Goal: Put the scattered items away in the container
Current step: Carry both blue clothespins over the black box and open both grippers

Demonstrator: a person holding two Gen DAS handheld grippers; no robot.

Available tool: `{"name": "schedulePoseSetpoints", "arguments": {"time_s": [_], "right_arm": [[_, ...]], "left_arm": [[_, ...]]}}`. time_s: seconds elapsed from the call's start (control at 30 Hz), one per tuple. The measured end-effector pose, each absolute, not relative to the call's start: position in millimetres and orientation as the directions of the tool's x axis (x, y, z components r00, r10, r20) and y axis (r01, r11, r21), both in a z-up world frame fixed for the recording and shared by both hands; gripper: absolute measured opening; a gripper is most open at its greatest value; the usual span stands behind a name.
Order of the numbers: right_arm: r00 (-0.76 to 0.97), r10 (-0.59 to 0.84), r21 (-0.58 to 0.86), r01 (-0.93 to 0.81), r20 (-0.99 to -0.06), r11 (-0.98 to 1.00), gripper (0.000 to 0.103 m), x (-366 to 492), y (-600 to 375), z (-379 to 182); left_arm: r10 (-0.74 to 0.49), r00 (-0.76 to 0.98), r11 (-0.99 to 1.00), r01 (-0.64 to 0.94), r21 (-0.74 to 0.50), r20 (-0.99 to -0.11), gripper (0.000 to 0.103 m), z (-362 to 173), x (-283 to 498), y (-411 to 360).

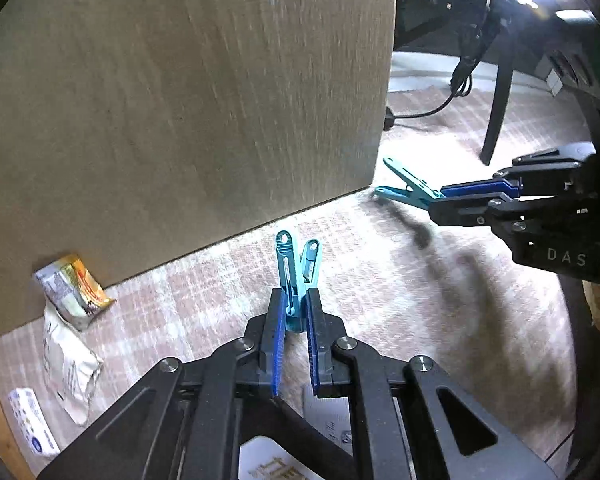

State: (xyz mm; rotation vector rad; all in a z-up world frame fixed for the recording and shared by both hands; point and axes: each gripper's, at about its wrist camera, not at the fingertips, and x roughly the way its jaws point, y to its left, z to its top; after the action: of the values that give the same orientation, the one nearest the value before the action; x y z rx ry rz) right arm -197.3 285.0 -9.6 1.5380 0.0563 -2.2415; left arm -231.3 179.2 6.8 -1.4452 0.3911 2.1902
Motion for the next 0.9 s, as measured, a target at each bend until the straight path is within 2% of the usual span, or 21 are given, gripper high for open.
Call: {"name": "schedulePoseSetpoints", "arguments": {"time_s": [0.23,0.43,0.67,0.9], "right_arm": [[-0.351,-0.322,0.216,0.309,-0.879,-0.926,0.012,-178.9,313.0,13.8],[-0.414,-0.293,0.202,0.249,-0.862,-0.947,0.012,-135.5,367.0,66.9],[-0.463,-0.183,0.163,0.083,-0.867,-0.983,0.012,-66.1,459.7,107.3],[-0.46,-0.092,0.163,-0.116,-0.883,-0.98,0.012,-12.0,554.0,115.2]], "left_arm": [[0.267,-0.354,-0.837,-0.547,-0.033,-0.896,0.009,38.1,-207.8,190.3],[0.337,-0.35,-0.782,-0.622,-0.052,-0.874,0.009,69.2,-168.9,236.1],[0.428,-0.283,-0.673,-0.733,-0.094,-0.858,0.009,96.5,-111.2,307.8],[0.517,-0.178,-0.534,-0.831,-0.154,-0.837,0.009,123.8,-53.0,373.8]]}}
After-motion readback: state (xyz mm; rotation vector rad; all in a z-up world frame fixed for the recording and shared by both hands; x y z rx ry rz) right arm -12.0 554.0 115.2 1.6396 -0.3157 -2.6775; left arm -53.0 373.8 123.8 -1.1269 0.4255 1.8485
